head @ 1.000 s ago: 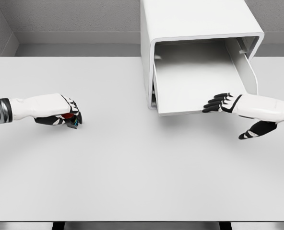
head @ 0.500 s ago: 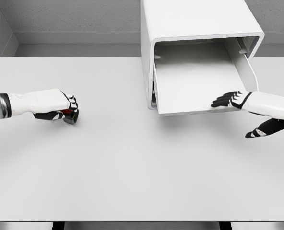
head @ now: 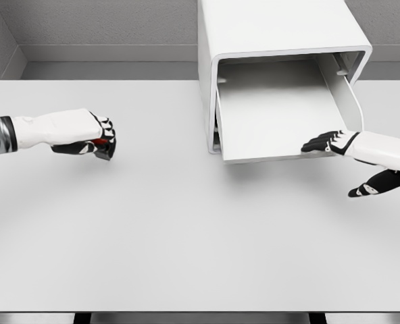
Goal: Slide open multi-storey tabletop storage cabinets and put open load switch and slide close multi-storey tabletop storage cabinets
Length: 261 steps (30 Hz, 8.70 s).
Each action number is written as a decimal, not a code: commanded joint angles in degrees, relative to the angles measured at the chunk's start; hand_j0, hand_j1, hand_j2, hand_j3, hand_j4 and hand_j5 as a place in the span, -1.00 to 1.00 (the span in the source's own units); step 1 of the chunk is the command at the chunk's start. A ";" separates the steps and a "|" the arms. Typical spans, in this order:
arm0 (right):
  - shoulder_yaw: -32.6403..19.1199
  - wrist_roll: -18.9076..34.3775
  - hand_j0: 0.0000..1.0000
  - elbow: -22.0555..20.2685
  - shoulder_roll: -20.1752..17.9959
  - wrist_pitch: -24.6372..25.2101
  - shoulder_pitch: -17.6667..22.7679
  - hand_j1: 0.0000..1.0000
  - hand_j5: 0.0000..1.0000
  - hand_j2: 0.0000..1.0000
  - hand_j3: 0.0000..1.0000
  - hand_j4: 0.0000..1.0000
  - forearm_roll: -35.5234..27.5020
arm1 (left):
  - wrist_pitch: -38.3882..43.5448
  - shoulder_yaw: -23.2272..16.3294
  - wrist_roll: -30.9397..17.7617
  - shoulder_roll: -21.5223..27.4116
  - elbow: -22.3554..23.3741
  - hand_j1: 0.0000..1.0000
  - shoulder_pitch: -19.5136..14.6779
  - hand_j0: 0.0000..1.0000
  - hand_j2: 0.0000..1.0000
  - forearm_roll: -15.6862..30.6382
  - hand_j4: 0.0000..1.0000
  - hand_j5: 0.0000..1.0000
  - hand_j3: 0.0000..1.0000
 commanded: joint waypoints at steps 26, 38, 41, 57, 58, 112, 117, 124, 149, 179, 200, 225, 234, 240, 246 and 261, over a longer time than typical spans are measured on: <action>0.08 6.40 1.00 6.30 9.56 0.07 -3.96 1.00 1.00 1.00 1.00 1.00 -0.85 | 0.09 -0.06 0.03 -5.04 -5.09 -0.25 -5.54 -0.25 -0.25 0.67 -0.25 -0.25 -0.25; 0.78 5.26 1.00 0.67 4.91 0.07 -2.29 1.00 1.00 1.00 1.00 1.00 -0.59 | 0.09 -0.06 0.03 -6.18 -7.20 -0.25 -8.96 -0.25 -0.25 0.75 -0.25 -0.25 -0.25; 0.96 4.47 1.00 0.59 3.85 0.07 -2.29 1.00 1.00 1.00 1.00 1.00 -0.59 | 0.09 -0.06 0.03 -6.27 -7.55 -0.25 -9.76 -0.25 -0.25 0.84 -0.25 -0.25 -0.25; 1.57 0.26 1.00 -0.03 -0.63 0.07 -0.18 1.00 1.00 1.00 1.00 1.00 -0.68 | 0.09 0.03 0.03 -6.71 -11.42 -0.25 -11.07 -0.25 -0.25 1.90 -0.25 -0.25 -0.25; 1.40 -0.54 1.00 -0.03 -1.60 0.07 -0.53 1.00 1.00 1.00 1.00 1.00 -0.76 | 0.09 0.03 0.03 -6.79 -11.59 -0.25 -11.25 -0.25 -0.25 1.98 -0.25 -0.25 -0.25; 1.57 -1.59 1.00 -0.03 4.73 0.07 -4.75 1.00 1.00 1.00 1.00 1.00 -0.68 | 0.09 -0.59 0.03 -23.85 -6.41 -0.27 -20.57 -0.27 -0.27 8.31 -0.27 -0.27 -0.27; 1.66 -1.59 1.00 0.06 4.64 0.07 -4.75 1.00 1.00 1.00 1.00 1.00 -0.68 | 0.09 -0.85 0.03 -25.95 -2.81 -0.27 -20.48 -0.27 -0.27 7.70 -0.27 -0.27 -0.27; 1.57 -1.24 1.00 0.15 4.64 0.07 -4.57 1.00 1.00 1.00 1.00 1.00 -0.67 | 0.09 -1.11 0.03 -30.61 3.08 -0.27 -20.21 -0.27 -0.27 6.03 -0.27 -0.27 -0.27; 1.48 -1.24 1.00 0.23 3.76 0.07 -4.48 1.00 1.00 1.00 1.00 1.00 -0.76 | 0.09 -4.10 -0.06 -39.75 12.40 -0.27 -20.57 -0.27 -0.27 3.92 -0.27 -0.27 -0.27; 1.48 -1.24 1.00 0.15 3.67 0.07 -4.57 1.00 1.00 1.00 1.00 1.00 -0.68 | 0.09 -3.14 0.12 -40.63 13.46 0.67 -21.18 0.67 0.67 3.48 0.67 0.67 0.67; 1.48 -1.42 1.00 0.15 3.67 0.07 -4.57 1.00 1.00 1.00 1.00 1.00 -0.76 | 0.09 -1.47 0.12 -37.47 3.97 1.00 -20.30 1.00 1.00 3.83 1.00 1.00 1.00; 1.13 -0.63 1.00 5.95 7.28 0.07 -5.98 1.00 1.00 1.00 1.00 1.00 -1.03 | 0.09 15.59 7.85 4.98 -8.52 1.00 8.87 1.00 1.00 7.52 1.00 1.00 1.00; 1.13 -0.63 1.00 8.85 8.95 0.07 -7.30 1.00 1.00 1.00 1.00 1.00 -1.29 | 0.09 14.88 7.67 6.21 -8.25 1.00 14.77 1.00 1.00 6.99 1.00 1.00 1.00; 1.22 -0.01 1.00 9.64 11.49 0.07 -8.44 1.00 1.00 1.00 1.00 1.00 -1.20 | 0.09 14.44 7.23 6.04 -6.23 1.00 16.00 1.00 1.00 6.64 1.00 1.00 1.00; 1.48 0.43 1.00 14.73 15.36 0.07 -10.64 1.00 1.00 1.00 1.00 1.00 -1.20 | 0.09 14.44 7.23 5.95 -5.00 1.00 16.88 1.00 1.00 6.55 1.00 1.00 1.00; 1.48 1.04 1.00 18.95 17.56 0.07 -11.95 1.00 1.00 1.00 1.00 1.00 -1.47 | 0.09 14.53 7.32 5.42 -3.95 1.00 18.02 1.00 1.00 6.55 1.00 1.00 1.00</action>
